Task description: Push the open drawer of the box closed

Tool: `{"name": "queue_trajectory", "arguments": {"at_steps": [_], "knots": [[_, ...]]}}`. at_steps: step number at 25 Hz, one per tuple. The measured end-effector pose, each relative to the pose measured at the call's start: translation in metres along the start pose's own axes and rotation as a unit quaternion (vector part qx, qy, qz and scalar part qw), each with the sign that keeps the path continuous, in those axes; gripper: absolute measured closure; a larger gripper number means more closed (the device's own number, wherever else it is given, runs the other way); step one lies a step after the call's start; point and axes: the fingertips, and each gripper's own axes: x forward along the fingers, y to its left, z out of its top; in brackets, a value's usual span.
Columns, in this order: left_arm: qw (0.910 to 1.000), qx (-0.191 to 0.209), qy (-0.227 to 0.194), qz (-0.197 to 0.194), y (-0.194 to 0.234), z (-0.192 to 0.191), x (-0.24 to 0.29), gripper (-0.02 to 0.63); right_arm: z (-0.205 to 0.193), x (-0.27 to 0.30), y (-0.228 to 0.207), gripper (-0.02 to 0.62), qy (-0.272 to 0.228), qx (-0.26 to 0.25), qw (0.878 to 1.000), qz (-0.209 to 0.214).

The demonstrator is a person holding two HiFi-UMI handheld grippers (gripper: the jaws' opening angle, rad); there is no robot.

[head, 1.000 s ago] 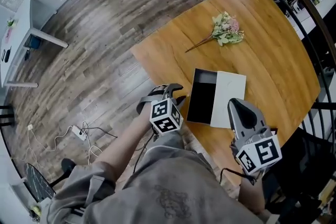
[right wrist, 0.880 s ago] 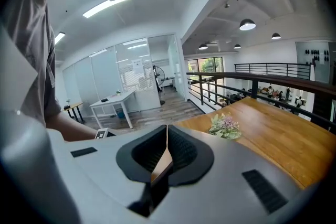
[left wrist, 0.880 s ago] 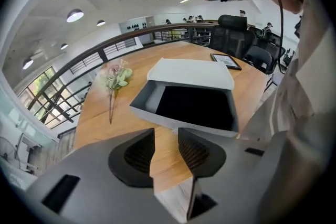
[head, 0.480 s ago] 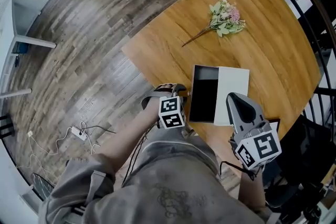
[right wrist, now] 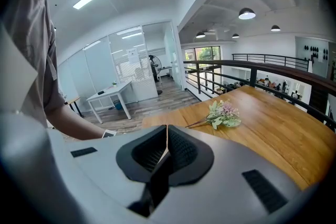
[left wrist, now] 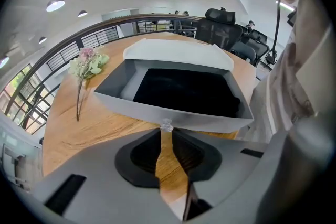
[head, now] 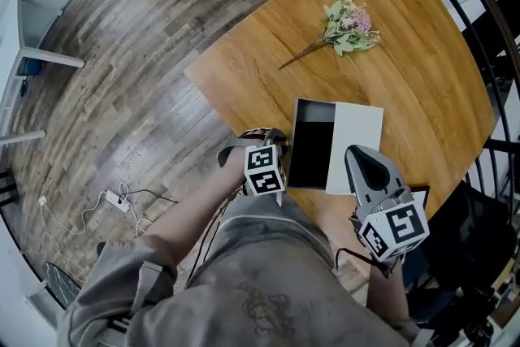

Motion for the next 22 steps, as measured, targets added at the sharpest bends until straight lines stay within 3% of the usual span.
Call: {"name": "queue_trajectory", "arguments": {"at_steps": [4, 10, 22], "knots": [[0.9995, -0.025, -0.015, -0.012, -0.003, 0.009, -0.002, 0.526, 0.0, -0.004, -0.007, 0.56, -0.005, 0.002, 1.0, 0.002], [0.9998, 0.007, 0.005, -0.02, -0.007, 0.025, 0.007, 0.526, -0.006, -0.022, -0.021, 0.56, -0.012, 0.011, 1.0, -0.007], [0.998, -0.037, -0.016, -0.049, -0.018, 0.083, 0.041, 0.526, -0.043, -0.072, -0.061, 0.56, -0.019, 0.049, 0.998, -0.046]]}}
